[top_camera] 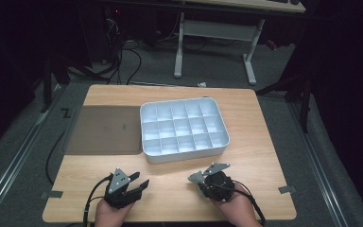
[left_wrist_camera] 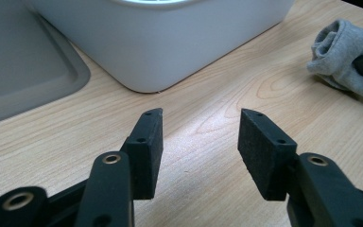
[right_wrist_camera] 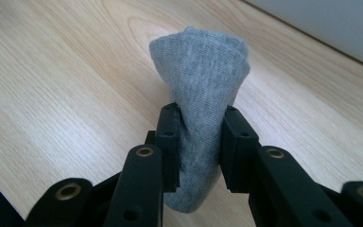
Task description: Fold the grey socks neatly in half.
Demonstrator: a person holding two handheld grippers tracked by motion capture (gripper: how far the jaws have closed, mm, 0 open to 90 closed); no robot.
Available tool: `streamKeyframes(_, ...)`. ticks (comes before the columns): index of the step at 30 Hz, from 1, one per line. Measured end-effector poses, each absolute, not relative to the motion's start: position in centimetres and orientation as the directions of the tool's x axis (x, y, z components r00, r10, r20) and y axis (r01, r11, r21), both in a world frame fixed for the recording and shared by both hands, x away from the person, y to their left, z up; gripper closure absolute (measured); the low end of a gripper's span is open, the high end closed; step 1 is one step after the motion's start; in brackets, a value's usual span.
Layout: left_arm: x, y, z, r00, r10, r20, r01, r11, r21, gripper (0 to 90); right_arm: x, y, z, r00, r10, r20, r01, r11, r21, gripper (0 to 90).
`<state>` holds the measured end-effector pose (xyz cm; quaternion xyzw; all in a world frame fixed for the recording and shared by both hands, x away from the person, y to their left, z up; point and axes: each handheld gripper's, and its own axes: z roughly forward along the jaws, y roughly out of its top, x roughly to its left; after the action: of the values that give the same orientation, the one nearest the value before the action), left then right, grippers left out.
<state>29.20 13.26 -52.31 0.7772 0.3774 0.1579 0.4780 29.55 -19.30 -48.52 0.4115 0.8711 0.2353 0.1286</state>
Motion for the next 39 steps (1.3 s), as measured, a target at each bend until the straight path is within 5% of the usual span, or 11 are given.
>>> streamKeyframes(21,29.3,13.6,-52.4,0.659,0.742,-0.120,0.447,-0.259,0.856,49.5,31.1,-21.2,-46.4,-0.609,0.791,-0.059,0.721,0.583,0.374,72.5)
streamKeyframes(39,29.3,13.7,-52.5,0.660,0.740,-0.126,0.451,-0.257,0.855,49.1,35.6,-22.8,-40.8,-0.560,0.827,-0.048,0.756,0.534,0.380,72.5)
